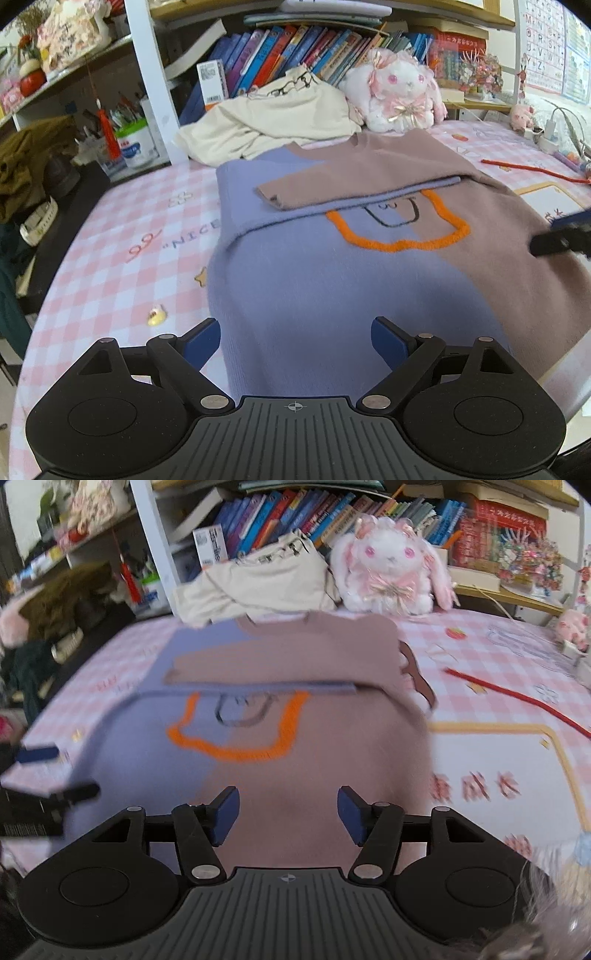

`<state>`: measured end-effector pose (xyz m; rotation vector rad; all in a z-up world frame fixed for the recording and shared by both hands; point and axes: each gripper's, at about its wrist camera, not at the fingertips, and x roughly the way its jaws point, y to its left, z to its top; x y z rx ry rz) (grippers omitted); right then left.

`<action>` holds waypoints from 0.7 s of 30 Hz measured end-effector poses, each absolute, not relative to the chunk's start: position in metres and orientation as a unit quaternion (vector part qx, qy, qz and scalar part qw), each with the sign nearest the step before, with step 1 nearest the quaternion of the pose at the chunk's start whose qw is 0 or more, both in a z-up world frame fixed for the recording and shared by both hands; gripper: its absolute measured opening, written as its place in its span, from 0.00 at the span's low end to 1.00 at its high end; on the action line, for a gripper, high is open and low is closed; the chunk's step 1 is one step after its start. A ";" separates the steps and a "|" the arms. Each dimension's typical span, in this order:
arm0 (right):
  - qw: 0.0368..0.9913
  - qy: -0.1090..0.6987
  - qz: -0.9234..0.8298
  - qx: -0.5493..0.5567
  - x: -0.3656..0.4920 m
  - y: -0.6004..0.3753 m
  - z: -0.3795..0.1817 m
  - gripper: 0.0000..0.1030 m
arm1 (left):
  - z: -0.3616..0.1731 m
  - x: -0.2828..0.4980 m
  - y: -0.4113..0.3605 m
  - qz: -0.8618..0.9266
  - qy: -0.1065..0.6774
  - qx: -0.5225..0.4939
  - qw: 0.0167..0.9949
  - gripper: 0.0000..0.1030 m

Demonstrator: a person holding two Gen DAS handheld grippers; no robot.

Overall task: Fold clothes
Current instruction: 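Grasp the hem with the left gripper while the right gripper grasps the hem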

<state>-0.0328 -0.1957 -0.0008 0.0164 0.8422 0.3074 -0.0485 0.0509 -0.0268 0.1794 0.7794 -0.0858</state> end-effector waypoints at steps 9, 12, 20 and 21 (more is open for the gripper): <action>0.892 0.440 0.095 0.043 -0.068 -0.238 -0.016 0.62 | -0.033 -0.061 0.068 -0.031 0.423 0.049 0.904 0.88; 0.885 0.455 0.083 0.059 -0.075 -0.248 -0.021 0.62 | -0.036 -0.063 0.078 -0.032 0.442 0.018 0.896 0.88; 0.873 0.475 0.069 0.092 -0.079 -0.263 -0.028 0.52 | -0.041 -0.071 0.099 -0.004 0.456 -0.050 0.888 0.65; 0.873 0.474 0.069 0.092 -0.079 -0.263 -0.029 0.44 | -0.041 -0.071 0.102 -0.001 0.458 -0.059 0.887 0.58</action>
